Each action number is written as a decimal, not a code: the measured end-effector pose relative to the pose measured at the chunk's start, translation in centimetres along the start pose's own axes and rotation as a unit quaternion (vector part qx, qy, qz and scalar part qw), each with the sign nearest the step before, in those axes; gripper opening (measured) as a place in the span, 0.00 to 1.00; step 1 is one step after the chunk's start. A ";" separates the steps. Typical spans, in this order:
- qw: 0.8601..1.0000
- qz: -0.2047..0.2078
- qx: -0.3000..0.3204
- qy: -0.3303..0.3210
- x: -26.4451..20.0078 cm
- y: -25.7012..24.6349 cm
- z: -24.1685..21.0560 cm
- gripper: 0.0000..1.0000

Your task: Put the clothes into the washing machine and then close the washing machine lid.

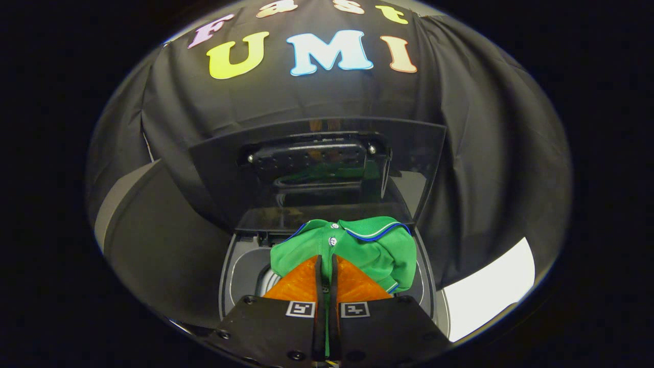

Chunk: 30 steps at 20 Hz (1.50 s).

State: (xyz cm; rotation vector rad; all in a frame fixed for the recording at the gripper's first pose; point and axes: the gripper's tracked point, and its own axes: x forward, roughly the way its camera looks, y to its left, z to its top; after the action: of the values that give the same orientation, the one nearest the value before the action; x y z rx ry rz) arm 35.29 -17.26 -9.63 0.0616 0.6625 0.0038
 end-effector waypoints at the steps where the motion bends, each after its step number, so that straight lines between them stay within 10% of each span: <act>1: 1.000 -0.004 -0.007 0.006 0.5 -0.2 -0.6 0.04; 27: 0.989 -0.037 0.054 0.134 8.8 -2.4 -9.2 0.04; 30: 0.984 -0.021 0.078 0.156 8.2 -1.4 -9.9 0.43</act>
State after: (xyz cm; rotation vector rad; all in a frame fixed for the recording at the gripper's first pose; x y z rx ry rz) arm 35.64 -17.96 -22.59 0.2007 0.9769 -0.0802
